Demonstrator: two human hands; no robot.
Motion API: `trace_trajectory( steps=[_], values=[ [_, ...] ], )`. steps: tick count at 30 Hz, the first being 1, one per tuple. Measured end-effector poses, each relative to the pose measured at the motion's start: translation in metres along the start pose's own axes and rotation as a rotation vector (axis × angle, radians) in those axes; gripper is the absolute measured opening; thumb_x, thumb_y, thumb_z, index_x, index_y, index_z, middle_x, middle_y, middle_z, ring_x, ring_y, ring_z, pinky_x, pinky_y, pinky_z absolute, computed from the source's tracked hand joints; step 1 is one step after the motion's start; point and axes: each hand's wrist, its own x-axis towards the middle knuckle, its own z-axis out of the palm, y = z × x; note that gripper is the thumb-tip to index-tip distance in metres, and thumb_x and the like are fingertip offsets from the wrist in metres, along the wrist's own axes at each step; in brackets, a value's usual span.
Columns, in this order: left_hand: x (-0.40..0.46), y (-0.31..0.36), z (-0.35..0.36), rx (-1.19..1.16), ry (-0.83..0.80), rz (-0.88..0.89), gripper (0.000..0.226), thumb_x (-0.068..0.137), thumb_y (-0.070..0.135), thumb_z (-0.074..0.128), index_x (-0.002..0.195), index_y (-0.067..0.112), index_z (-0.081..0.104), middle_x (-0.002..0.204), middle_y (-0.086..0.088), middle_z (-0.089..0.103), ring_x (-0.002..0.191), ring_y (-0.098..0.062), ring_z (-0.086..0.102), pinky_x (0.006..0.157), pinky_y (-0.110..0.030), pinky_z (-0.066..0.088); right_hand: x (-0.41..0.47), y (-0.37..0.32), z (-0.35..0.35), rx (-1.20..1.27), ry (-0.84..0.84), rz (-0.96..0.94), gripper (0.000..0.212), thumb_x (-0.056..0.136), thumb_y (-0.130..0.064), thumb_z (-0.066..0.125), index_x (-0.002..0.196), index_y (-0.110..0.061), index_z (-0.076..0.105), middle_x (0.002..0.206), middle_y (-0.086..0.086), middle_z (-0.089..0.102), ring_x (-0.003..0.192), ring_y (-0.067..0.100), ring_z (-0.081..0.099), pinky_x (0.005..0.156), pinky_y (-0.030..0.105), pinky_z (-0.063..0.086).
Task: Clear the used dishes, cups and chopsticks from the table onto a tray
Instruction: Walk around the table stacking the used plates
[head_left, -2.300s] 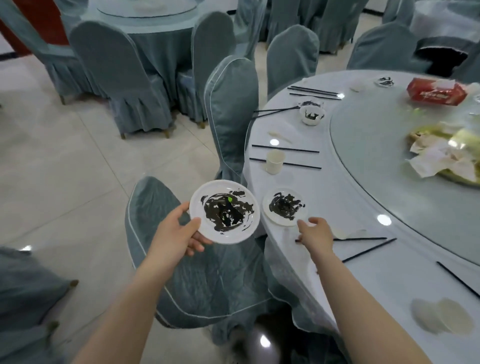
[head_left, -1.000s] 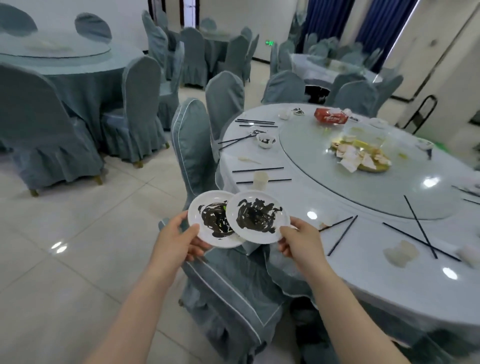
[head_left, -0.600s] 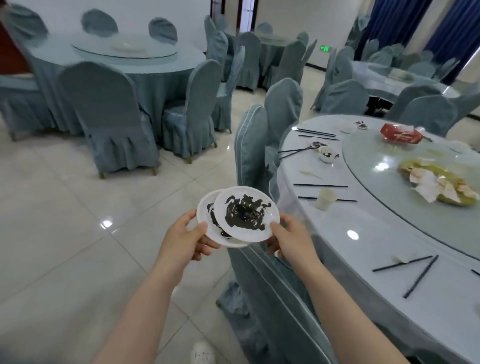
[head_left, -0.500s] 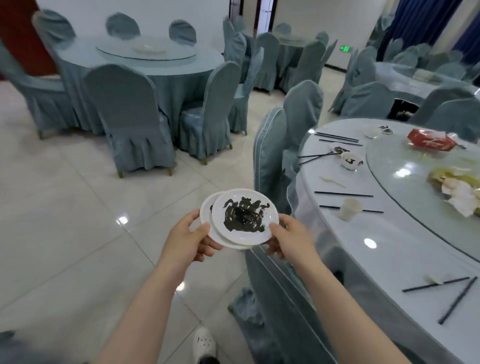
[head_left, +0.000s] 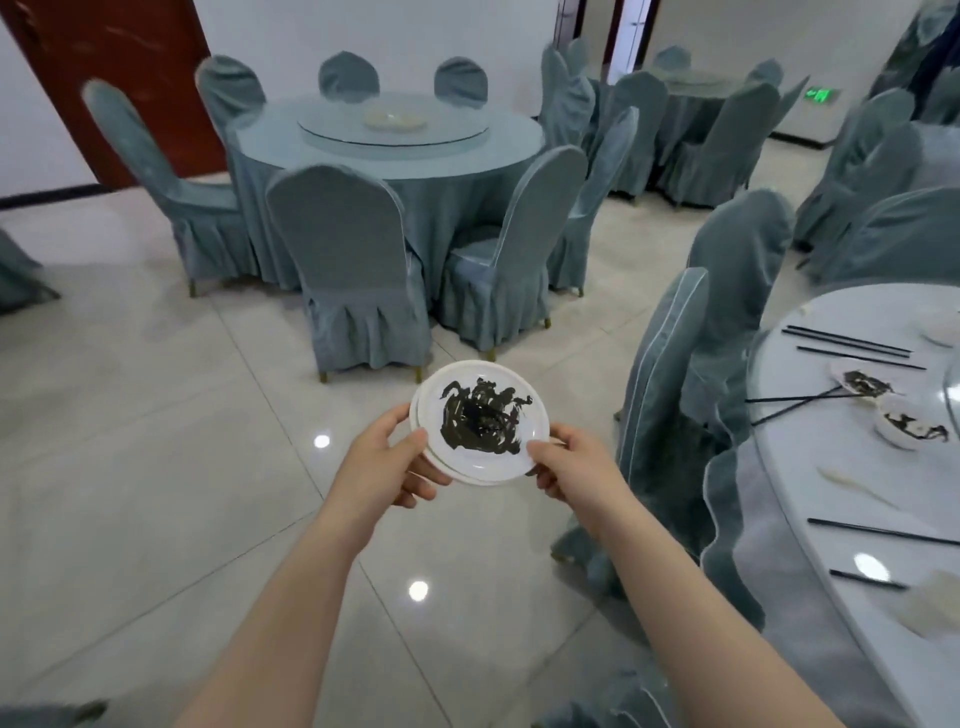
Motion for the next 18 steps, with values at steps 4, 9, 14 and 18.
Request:
trace_trajectory(
  steps=[4,9,14,18],
  values=[
    [0.055,0.016,0.000,-0.025,-0.065,-0.032,0.026,0.099,0.025,0.041,0.116,0.039,0.054,0.074,-0.016,0.074,0.048,-0.018,0.060,0.041,-0.021,0.041,0.045,-0.018,0.002,0.030,0.054,0.018,0.027,0.081,-0.007,0.062,0.104,-0.023,0.061,0.061,0.000,0.062,0.047,0.010,0.048,0.047,0.021,0.039],
    [0.145,0.031,0.002,0.015,-0.144,0.004,0.027,0.098,0.021,0.045,0.122,0.033,0.052,0.070,-0.015,0.073,0.047,-0.017,0.058,0.042,-0.020,0.041,0.106,-0.040,0.003,0.055,0.172,0.017,0.028,0.083,-0.006,0.063,0.103,-0.024,0.058,0.067,0.004,0.062,0.047,0.007,0.048,0.049,0.021,0.040],
    [0.232,0.053,0.001,0.060,-0.230,0.036,0.031,0.096,0.013,0.048,0.122,0.030,0.050,0.065,-0.015,0.072,0.044,-0.015,0.057,0.041,-0.020,0.041,0.162,-0.062,0.005,0.062,0.265,0.007,0.029,0.085,-0.009,0.064,0.111,-0.021,0.057,0.066,0.002,0.063,0.049,0.007,0.049,0.052,0.022,0.041],
    [0.297,0.070,0.011,0.099,-0.289,0.070,0.034,0.094,0.010,0.048,0.125,0.025,0.050,0.061,-0.016,0.070,0.042,-0.013,0.056,0.039,-0.019,0.039,0.204,-0.073,-0.002,0.070,0.348,-0.008,0.028,0.086,-0.015,0.065,0.111,-0.025,0.058,0.070,0.001,0.066,0.052,0.007,0.053,0.053,0.021,0.043]
  ],
)
